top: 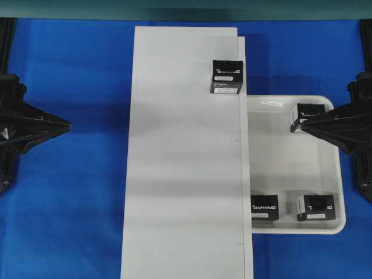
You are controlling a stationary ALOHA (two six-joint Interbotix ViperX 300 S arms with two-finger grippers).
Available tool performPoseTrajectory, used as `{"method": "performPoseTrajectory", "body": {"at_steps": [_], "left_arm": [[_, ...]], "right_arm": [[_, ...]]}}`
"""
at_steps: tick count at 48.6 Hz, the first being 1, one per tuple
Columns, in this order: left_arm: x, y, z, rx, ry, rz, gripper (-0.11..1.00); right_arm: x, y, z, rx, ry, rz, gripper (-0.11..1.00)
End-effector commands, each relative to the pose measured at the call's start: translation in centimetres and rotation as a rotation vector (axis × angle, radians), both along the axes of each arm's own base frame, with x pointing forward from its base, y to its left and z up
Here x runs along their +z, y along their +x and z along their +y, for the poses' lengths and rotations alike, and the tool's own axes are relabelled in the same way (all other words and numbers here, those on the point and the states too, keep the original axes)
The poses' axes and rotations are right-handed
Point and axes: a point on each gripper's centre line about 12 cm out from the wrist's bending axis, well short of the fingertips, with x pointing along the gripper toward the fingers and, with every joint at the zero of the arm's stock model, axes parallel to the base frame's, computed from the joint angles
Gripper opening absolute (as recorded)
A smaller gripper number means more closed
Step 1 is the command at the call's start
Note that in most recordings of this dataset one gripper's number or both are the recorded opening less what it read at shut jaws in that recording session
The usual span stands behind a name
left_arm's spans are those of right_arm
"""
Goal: Place the box from the white plastic tray onto the white base.
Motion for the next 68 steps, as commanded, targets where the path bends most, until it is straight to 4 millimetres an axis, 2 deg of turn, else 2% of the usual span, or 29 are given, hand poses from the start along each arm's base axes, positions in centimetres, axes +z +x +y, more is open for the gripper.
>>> {"method": "performPoseTrajectory", "body": {"at_steps": [1, 4, 9, 14, 20, 34, 47, 58, 68], "left_arm": [[0.3, 0.4, 0.0, 0.0, -0.008, 0.017, 0.14], [0.4, 0.5, 0.1, 0.0, -0.017, 0.038, 0.14], [0.5, 0.6, 0.1, 0.001, -0.022, 0.068, 0.0], [0.6, 0.7, 0.1, 0.002, -0.023, 0.098, -0.05], [0.6, 0.8, 0.1, 0.003, -0.025, 0.14, -0.06], [0.7, 0.8, 0.1, 0.005, -0.025, 0.179, -0.06], [0.7, 0.8, 0.1, 0.005, -0.026, 0.184, -0.06], [1.2, 0.8, 0.1, 0.005, -0.026, 0.173, -0.06], [1.2, 0.9, 0.1, 0.005, -0.028, 0.173, -0.06]], "right_arm": [[0.4, 0.0, -0.3, -0.013, 0.018, -0.008, 0.14], [0.4, -0.2, -0.8, -0.038, 0.066, 0.027, 0.09], [0.3, -0.9, -1.7, -0.085, 0.135, 0.146, -0.01], [0.8, -2.1, -2.4, -0.134, 0.148, 0.27, -0.02], [1.0, -3.7, -3.2, -0.191, 0.171, 0.443, -0.02], [-0.9, -5.8, -3.5, -0.238, 0.19, 0.821, -0.02], [-2.2, -4.9, -4.4, -0.255, 0.139, 1.017, -0.02], [-4.4, -3.6, -5.2, -0.209, 0.04, 1.246, -0.01], [-5.7, -2.7, -6.6, -0.236, 0.032, 1.341, 0.01]]}}
